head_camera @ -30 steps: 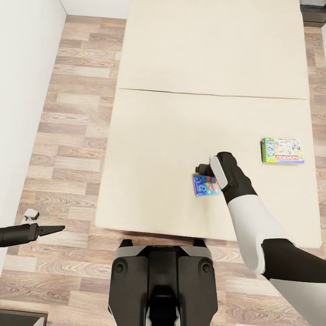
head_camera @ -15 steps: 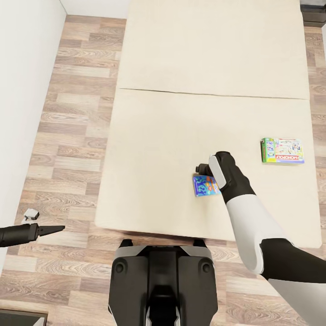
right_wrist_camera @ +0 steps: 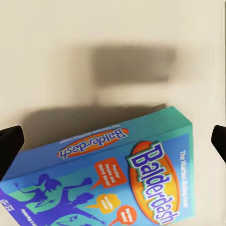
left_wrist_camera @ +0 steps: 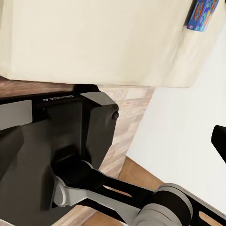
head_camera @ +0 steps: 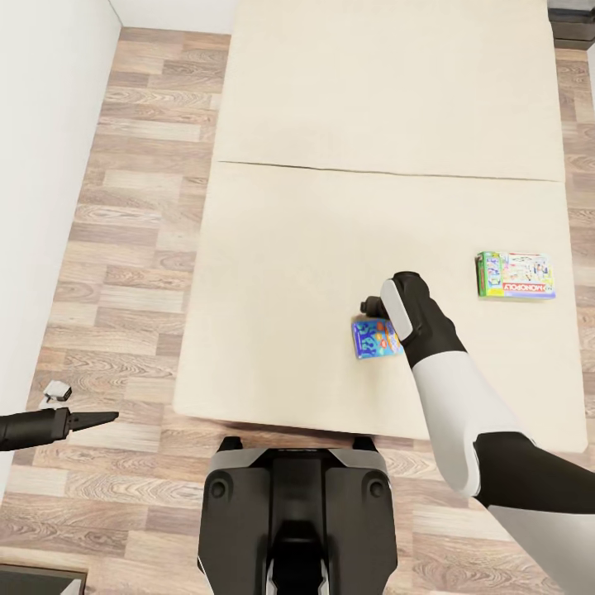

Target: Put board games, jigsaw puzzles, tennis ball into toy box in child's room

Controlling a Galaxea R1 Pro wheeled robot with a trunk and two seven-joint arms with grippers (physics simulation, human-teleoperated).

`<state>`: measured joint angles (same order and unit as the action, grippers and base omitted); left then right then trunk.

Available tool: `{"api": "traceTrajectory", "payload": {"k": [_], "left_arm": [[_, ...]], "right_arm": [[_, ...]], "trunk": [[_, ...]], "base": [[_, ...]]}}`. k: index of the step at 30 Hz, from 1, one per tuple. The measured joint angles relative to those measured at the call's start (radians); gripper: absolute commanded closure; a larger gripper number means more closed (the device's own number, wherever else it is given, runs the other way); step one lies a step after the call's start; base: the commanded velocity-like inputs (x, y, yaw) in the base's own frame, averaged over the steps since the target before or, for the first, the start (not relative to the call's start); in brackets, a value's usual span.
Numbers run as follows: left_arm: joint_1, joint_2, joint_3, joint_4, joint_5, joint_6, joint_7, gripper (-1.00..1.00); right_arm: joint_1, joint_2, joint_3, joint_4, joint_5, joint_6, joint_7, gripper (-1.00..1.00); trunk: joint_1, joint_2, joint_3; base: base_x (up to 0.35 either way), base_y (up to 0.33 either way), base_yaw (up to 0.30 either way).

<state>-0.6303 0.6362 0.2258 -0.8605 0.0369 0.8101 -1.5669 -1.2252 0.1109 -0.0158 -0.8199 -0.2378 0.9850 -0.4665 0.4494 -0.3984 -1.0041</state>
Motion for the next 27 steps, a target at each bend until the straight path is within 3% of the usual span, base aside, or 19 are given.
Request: {"api": "traceTrajectory", "payload": {"k": [27], "left_arm": [[0.0, 0.0, 0.0, 0.0, 0.0, 0.0, 0.0, -1.0]], "right_arm": [[-0.001, 0.001, 0.003, -0.002, -0.001, -0.002, -0.006, -1.0]], "trunk": [[0.0, 0.0, 0.0]], "base": [[0.0, 0.0, 0.0]]}}
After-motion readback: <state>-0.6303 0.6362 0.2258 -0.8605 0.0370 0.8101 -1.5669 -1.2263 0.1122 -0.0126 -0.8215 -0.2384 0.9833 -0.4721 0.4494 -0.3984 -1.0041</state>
